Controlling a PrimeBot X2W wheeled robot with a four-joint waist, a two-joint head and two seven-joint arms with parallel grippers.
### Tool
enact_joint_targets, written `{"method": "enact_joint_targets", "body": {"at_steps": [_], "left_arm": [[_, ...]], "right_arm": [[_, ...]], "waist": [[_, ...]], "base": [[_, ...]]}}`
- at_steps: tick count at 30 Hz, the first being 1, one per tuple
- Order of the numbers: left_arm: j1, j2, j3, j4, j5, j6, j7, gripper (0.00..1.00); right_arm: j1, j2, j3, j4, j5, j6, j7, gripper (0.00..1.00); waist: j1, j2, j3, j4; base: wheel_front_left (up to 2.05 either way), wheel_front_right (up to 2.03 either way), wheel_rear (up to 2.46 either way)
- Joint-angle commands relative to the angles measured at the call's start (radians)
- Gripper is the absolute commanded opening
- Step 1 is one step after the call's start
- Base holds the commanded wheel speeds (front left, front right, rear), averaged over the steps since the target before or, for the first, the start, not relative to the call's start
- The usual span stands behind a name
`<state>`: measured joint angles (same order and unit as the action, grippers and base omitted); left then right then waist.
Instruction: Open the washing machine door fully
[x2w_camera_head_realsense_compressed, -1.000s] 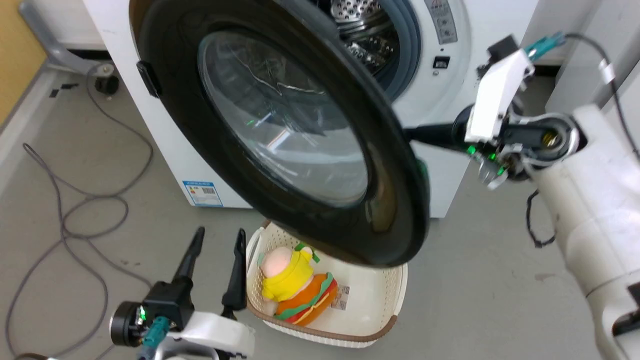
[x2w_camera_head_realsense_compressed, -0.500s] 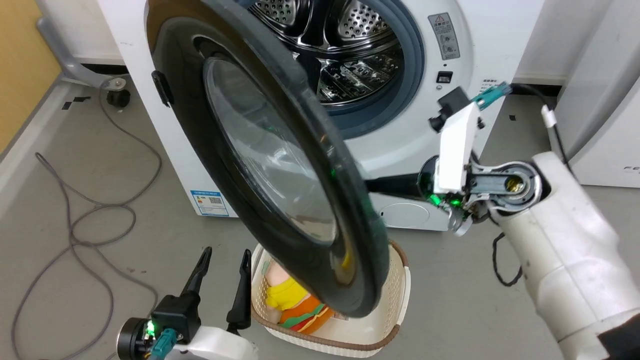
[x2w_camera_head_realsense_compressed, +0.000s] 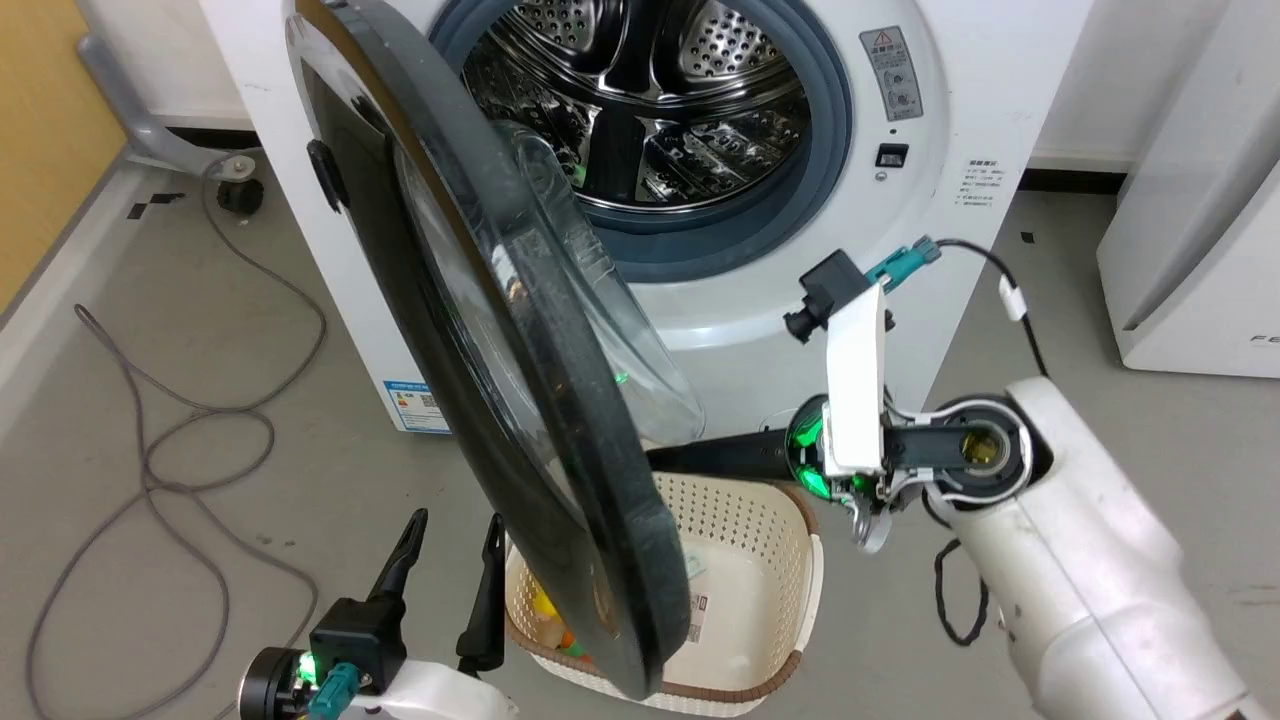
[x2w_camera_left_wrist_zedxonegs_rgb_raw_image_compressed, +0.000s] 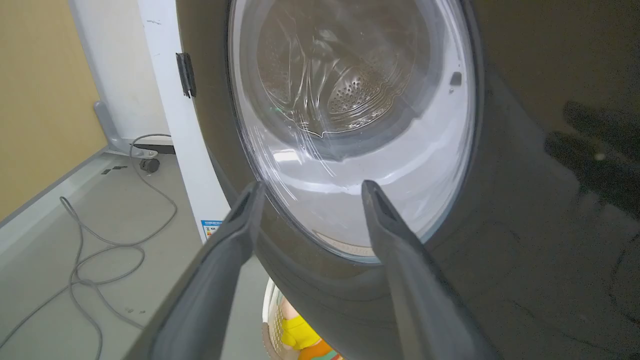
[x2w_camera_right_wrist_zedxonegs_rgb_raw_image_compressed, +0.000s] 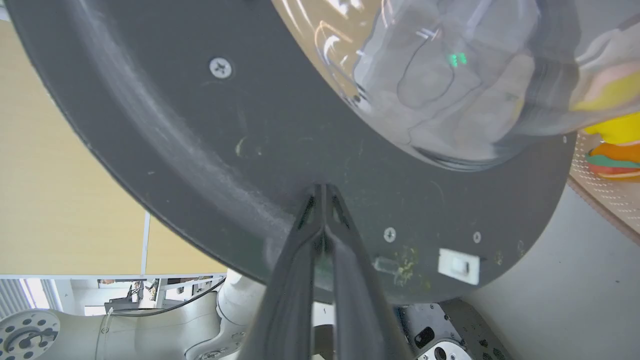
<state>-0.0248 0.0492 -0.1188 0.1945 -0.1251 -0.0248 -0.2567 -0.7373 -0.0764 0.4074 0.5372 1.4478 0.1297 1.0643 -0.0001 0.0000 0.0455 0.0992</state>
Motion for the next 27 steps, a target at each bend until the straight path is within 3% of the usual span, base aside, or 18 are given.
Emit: {"method": "enact_joint_targets", "body": {"at_steps": [1, 5, 9, 10, 12, 13, 14, 23, 27], "left_arm": [[0.004, 0.002, -0.002, 0.003, -0.002, 0.006, -0.005, 1.0], [0.007, 0.002, -0.003, 0.009, -0.003, 0.007, -0.005, 1.0], [0.008, 0.002, -0.006, 0.014, -0.003, 0.008, -0.005, 1.0], [0.008, 0.002, -0.006, 0.015, -0.003, 0.008, -0.005, 1.0], [0.008, 0.002, -0.006, 0.016, -0.004, 0.009, -0.005, 1.0], [0.009, 0.002, -0.006, 0.017, -0.004, 0.01, -0.005, 1.0], [0.01, 0.002, -0.006, 0.016, -0.004, 0.012, -0.005, 1.0], [0.02, 0.012, 0.0, 0.013, 0.003, 0.016, -0.005, 1.0], [0.024, 0.019, 0.002, 0.015, 0.005, 0.016, -0.005, 1.0]], "right_arm": [[0.033, 0.012, 0.003, -0.02, 0.013, 0.001, 0.005, 0.0], [0.073, 0.015, 0.003, -0.061, 0.017, 0.001, -0.007, 0.0], [0.123, 0.016, -0.033, -0.108, 0.004, 0.001, -0.097, 0.0], [0.138, 0.016, -0.045, -0.119, -0.004, 0.001, -0.129, 0.05], [0.178, 0.017, -0.074, -0.14, -0.014, 0.001, -0.197, 0.41], [0.199, 0.015, -0.086, -0.153, -0.023, 0.001, -0.231, 0.88], [0.223, 0.012, -0.097, -0.167, -0.028, 0.001, -0.261, 1.0], [0.434, -0.009, -0.218, -0.247, -0.096, 0.001, -0.551, 1.0], [0.553, -0.018, -0.274, -0.291, -0.18, 0.001, -0.722, 1.0]], "waist": [[0.0001, 0.0, -0.002, 0.001], [0.0001, 0.0, -0.006, 0.001], [0.0001, 0.0, -0.009, 0.001], [0.0001, 0.0, -0.009, 0.0], [0.0001, 0.0, -0.013, -0.001], [0.0001, 0.0, -0.014, -0.003], [0.0001, 0.0, -0.016, -0.005], [0.0001, 0.0, -0.029, -0.032], [0.0001, 0.0, -0.031, -0.041]], "base": [[0.0, 0.0, 0.0], [0.0, 0.0, 0.0], [0.0, 0.0, 0.0], [0.0, 0.0, 0.0], [0.0, 0.0, 0.0], [0.0, 0.0, 0.0], [0.0, 0.0, 0.0], [0.0, 0.0, 0.0], [0.0, 0.0, 0.0]]}}
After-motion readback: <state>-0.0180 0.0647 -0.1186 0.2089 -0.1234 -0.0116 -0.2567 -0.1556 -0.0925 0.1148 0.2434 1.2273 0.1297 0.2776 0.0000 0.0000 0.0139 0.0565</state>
